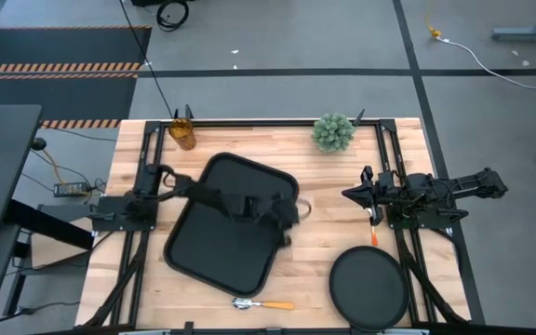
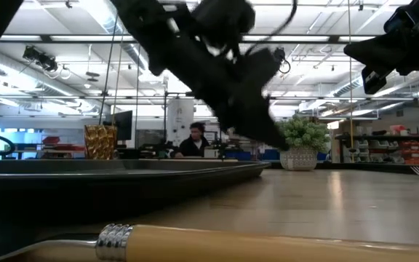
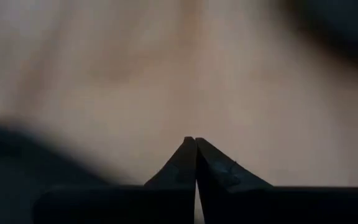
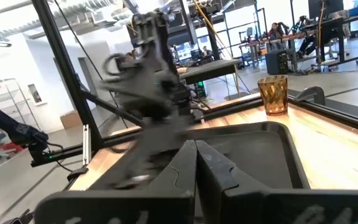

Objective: Pick and place plate/cup/fork/spoon on tray
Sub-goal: Prepare the black serving tray on the table

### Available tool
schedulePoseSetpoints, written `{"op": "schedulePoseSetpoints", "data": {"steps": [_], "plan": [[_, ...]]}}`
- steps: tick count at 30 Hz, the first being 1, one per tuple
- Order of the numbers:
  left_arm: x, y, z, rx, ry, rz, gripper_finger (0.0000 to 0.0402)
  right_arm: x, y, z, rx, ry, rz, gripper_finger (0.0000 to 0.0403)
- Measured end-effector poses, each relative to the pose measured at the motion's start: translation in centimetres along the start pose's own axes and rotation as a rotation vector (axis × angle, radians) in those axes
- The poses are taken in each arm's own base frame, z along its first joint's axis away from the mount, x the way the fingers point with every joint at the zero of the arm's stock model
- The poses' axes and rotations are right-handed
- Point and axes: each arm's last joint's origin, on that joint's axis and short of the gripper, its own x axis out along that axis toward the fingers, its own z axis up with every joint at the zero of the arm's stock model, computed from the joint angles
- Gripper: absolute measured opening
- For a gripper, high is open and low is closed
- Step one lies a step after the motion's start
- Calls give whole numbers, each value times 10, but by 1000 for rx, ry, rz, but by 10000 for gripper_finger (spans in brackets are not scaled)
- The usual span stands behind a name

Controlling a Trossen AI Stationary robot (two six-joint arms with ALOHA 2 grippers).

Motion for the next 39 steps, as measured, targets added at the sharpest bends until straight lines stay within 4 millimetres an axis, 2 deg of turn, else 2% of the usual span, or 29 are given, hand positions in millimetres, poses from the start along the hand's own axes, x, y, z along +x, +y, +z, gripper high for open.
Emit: {"op": "schedulePoseSetpoints", "data": {"steps": [3,6,8,10,13,16,19,21,26,32,36,39], "plan": [[-5,-32,2,94,-58,-114,9,0,0,0,0,0,0,9],[-15,-56,4,111,-82,-165,9,0,0,0,0,0,0,9],[-25,-67,5,106,-64,-157,9,0,0,0,0,0,0,9],[-32,-71,2,106,-10,-79,9,0,0,0,0,0,0,9],[-42,-62,-8,95,86,216,9,0,0,0,0,0,0,9],[-52,-46,-9,51,68,561,9,0,0,0,0,0,0,9],[-53,-29,-7,-21,20,733,9,0,0,0,0,0,0,9],[-48,-16,-5,-101,5,738,9,0,0,0,-1,1,0,9],[-19,18,-9,-280,18,614,9,0,0,0,0,0,0,9],[15,51,-32,-388,54,570,9,0,0,0,0,-1,0,9],[30,57,-36,-444,31,453,9,0,0,0,0,0,0,9],[36,43,-33,-420,11,281,9,0,0,0,0,0,0,9]]}}
